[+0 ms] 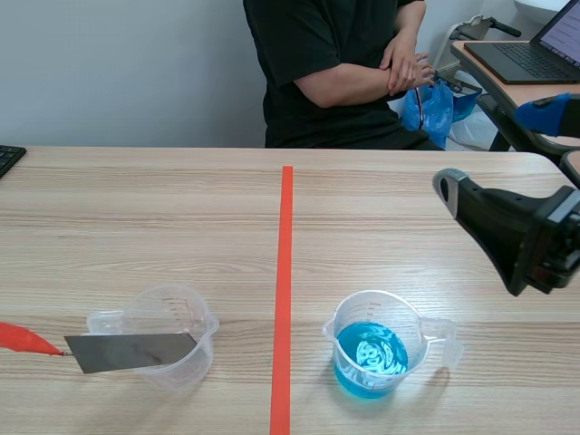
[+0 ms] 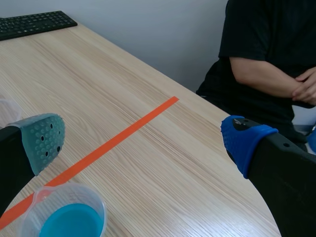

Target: Do the redox reaction experiment.

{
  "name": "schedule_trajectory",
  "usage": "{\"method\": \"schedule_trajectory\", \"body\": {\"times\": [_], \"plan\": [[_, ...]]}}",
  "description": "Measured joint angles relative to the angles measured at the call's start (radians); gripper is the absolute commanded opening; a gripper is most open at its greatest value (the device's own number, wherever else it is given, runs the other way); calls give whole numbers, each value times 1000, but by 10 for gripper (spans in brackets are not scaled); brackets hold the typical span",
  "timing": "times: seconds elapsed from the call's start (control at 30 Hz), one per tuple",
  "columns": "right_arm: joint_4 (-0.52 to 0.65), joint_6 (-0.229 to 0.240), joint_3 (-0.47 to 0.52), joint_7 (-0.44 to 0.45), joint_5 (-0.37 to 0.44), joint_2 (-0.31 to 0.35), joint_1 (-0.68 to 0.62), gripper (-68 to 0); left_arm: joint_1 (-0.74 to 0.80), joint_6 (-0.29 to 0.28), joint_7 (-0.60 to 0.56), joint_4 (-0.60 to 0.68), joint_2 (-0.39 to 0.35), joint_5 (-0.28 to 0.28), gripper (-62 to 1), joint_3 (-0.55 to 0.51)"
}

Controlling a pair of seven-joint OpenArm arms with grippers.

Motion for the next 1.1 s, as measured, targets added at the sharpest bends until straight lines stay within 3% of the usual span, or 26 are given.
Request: {"method": "schedule_trajectory", "body": {"times": [0.07, 0.1, 0.23, 0.47, 1.1], "plan": [[29, 0, 39, -8, 4, 0, -35, 4, -11, 0, 0, 0, -4, -4, -9, 34], [39, 0, 55, -16, 5, 0, -51, 4, -17, 0, 0, 0, -4, -5, 14, 51], [55, 0, 115, -26, 23, -3, -117, 4, -28, 0, 0, 0, -5, -8, 14, 123], [57, 0, 203, -36, 59, -81, -164, 4, -29, 0, 18, 0, -15, -7, 14, 232], [57, 0, 203, -42, 58, -83, -164, 4, -53, 0, 31, 0, -15, -7, 14, 236]]}}
